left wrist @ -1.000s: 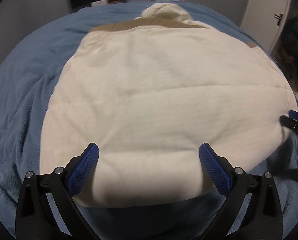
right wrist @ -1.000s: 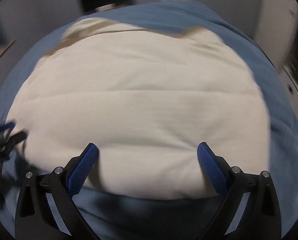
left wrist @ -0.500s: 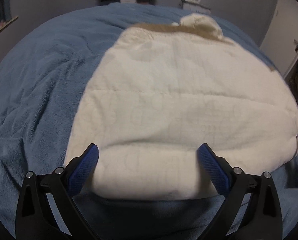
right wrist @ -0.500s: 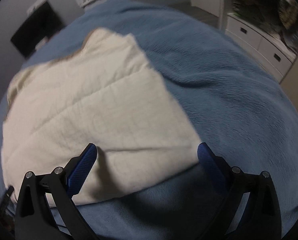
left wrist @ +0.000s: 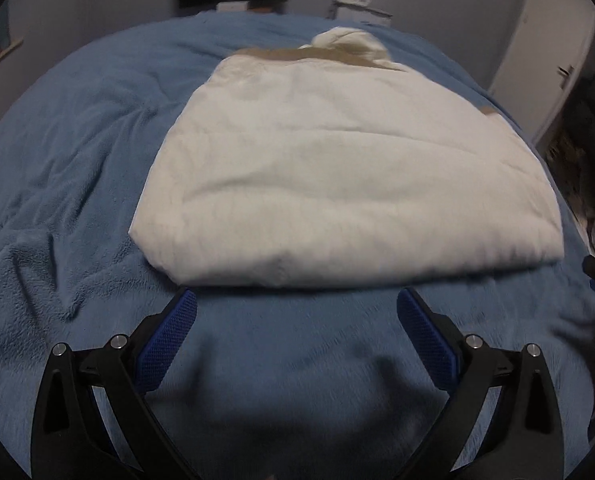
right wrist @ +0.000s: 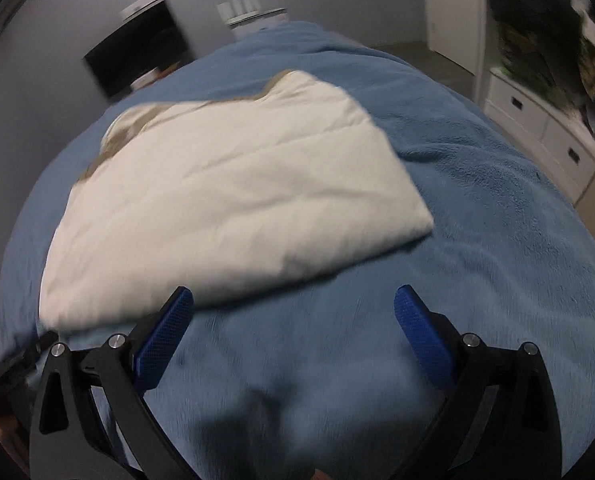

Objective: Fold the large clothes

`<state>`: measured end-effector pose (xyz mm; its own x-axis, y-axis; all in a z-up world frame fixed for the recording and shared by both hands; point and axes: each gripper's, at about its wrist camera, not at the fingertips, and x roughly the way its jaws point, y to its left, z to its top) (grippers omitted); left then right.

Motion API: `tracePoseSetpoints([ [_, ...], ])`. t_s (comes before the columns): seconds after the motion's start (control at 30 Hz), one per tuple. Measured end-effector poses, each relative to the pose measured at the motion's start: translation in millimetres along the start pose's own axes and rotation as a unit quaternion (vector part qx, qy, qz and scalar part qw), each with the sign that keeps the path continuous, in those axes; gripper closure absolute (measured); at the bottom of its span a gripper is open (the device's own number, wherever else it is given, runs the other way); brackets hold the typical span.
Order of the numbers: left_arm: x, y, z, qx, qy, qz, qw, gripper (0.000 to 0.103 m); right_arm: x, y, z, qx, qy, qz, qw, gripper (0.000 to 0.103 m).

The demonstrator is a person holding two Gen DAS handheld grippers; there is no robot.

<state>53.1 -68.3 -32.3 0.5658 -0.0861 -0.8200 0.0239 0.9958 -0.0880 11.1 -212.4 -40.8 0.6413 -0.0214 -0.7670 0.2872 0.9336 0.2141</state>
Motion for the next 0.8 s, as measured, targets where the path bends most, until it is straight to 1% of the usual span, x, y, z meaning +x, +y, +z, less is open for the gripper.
tracePoseSetpoints([
  [0.1,-13.6,-9.0,-16.5,0.025,-0.002,0.001,0.9997,0.006,-16.2,11.2,-23.2,-0.039,-0.008,-0.007,0.999,0.008],
  [0.17,-19.4,-11.6,-25.2,0.031,-0.004,0.006,0.9995,0.006,-23.4,12.1,-38.6,-0.05,-0.005,-0.007,0.999,0.008],
  [0.3,-33.9,-16.6,-40.7,0.041,-0.005,0.0,0.9991,0.006,-33.9,19.9,-56.6,-0.073,-0.006,-0.015,0.997,0.008],
  [0.33,-37.6,-19.4,-45.2,0.049,-0.007,0.004,0.9988,0.006,-37.1,24.7,-61.8,-0.084,-0.009,-0.019,0.996,0.008],
  [0.4,-43.0,-25.0,-51.0,0.064,-0.015,0.023,0.9976,0.006,-41.0,33.7,-70.0,-0.103,-0.017,-0.03,0.994,0.008],
  [0.53,-37.1,-20.2,-49.3,0.055,-0.014,0.008,0.9984,0.007,-36.6,37.3,-68.1,-0.107,-0.021,-0.032,0.993,0.008],
  [0.63,-33.6,-20.5,-49.4,0.052,-0.019,0.014,0.9984,0.007,-31.4,40.4,-67.6,-0.113,-0.023,-0.042,0.992,0.008],
  [0.8,-36.7,-32.1,-51.1,0.08,-0.042,0.02,0.9957,0.007,-27.1,44.2,-67.9,-0.123,-0.021,-0.048,0.991,0.008],
])
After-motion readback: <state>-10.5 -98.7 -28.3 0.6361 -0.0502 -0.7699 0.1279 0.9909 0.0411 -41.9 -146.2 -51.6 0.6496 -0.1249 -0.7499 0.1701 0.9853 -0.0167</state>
